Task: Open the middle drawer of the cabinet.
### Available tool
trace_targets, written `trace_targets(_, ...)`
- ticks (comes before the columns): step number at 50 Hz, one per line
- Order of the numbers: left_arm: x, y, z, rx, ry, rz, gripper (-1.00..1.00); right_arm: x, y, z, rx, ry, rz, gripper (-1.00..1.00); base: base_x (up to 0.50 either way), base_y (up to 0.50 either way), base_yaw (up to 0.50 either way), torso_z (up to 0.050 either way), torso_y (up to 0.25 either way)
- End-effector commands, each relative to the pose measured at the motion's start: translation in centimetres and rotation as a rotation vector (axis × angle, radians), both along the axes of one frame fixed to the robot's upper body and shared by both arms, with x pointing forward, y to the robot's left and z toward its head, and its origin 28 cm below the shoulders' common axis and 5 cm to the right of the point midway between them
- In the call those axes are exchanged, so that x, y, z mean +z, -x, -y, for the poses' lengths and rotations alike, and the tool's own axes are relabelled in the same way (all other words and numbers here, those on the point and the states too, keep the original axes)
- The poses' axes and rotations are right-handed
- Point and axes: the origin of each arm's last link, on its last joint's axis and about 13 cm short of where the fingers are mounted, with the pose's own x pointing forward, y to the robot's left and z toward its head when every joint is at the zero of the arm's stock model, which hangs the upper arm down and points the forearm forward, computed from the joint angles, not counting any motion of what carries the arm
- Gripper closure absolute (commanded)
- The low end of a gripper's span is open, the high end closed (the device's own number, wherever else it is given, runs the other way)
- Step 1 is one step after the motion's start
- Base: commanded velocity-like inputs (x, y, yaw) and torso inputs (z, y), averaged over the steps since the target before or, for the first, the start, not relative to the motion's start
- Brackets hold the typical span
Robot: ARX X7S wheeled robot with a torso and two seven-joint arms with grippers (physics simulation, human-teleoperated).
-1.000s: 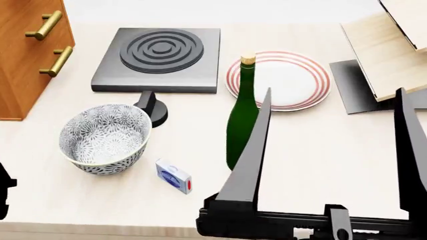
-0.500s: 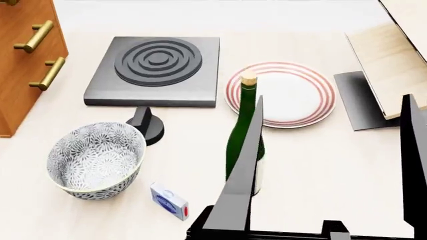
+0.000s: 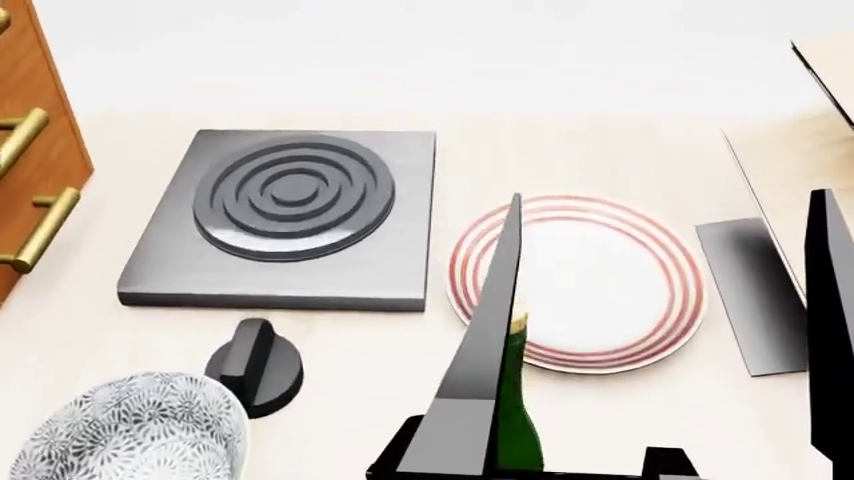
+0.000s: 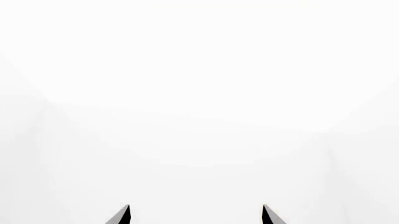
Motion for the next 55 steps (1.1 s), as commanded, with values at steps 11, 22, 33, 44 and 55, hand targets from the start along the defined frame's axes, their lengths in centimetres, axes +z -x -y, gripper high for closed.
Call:
trace_targets(11,0.2,-0.3,-0.1,0.017,-0.003,0.019,-1.00,0.1,0.0,0.2,-0.023,0.020,0.004,-1.00,0.50,0.00,0.00,0.000,0.001)
trace_targets(22,0.1,-0.3,-0.1,0.017,-0.007,0.018,-1.00,0.0,-0.1,0.1,-0.021,0.022,-0.018,-1.00,0.45,0.00,0.00,0.000,0.001)
trace_targets(33,0.0,-0.4,-0.2,0.033,-0.031,0.008,-1.00,0.0,-0.2,-0.2,-0.021,0.056,-0.042,-1.00,0.15,0.00,0.00,0.000,0.000)
trace_targets(44,-0.3,-1.2,-1.2,0.117,-0.189,-0.030,-1.00,0.3,-0.4,-0.1,-0.042,0.034,-0.018,-1.00,0.00,0.00,0.00,0.000,0.000)
trace_targets(55,0.7,-3.2,-3.7,0.183,-0.457,-0.045,-1.00,0.3,-0.4,0.2,-0.055,0.030,-0.020,-1.00,0.00,0.00,0.00,0.000,0.000)
